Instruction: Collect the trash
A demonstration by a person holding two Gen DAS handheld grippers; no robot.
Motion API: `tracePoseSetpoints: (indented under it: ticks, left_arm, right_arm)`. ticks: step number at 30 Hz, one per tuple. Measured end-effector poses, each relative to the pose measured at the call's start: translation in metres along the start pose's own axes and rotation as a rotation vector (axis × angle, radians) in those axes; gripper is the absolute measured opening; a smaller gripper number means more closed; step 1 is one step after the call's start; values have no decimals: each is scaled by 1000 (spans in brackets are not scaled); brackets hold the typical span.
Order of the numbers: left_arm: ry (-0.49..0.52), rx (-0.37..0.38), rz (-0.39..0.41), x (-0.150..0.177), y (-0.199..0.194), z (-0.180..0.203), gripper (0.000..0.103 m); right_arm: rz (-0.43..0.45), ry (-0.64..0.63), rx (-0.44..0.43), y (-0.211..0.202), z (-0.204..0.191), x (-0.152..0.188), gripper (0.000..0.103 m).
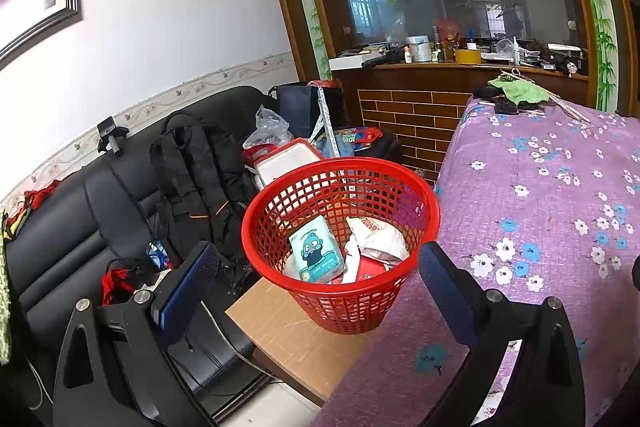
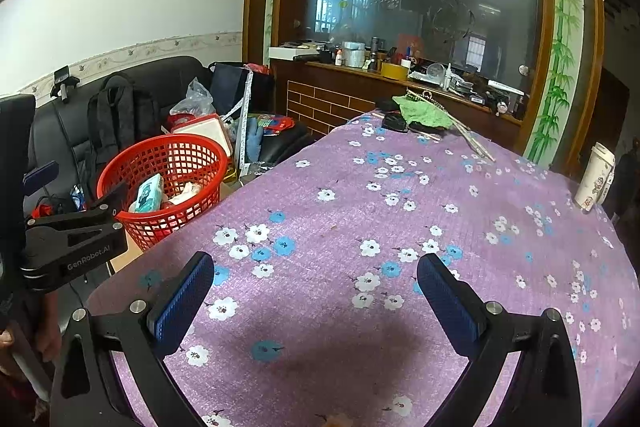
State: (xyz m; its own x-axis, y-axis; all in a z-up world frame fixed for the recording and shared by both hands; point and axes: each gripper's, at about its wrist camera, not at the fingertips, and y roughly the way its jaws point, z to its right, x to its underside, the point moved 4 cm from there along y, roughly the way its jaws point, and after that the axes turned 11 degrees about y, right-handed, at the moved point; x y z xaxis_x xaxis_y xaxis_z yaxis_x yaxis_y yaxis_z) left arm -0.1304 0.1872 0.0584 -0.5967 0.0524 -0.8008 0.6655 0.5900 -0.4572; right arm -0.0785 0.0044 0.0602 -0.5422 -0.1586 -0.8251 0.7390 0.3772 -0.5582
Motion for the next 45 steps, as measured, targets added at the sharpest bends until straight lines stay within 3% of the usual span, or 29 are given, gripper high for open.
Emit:
tracePoseSetpoints:
  ticks: [33,40,45]
  left_arm:
    - [55,36,7,-7,0,25,100]
    - [131,136,33,-27,-10,68,100]
    - [191,331,-22,-39,-13,125,100]
  right_arm:
    - [-25,49,19,7,21,6,103]
    - [-31,97,92,4,56,11,103]
    - [-68,201,209,4,114,23,103]
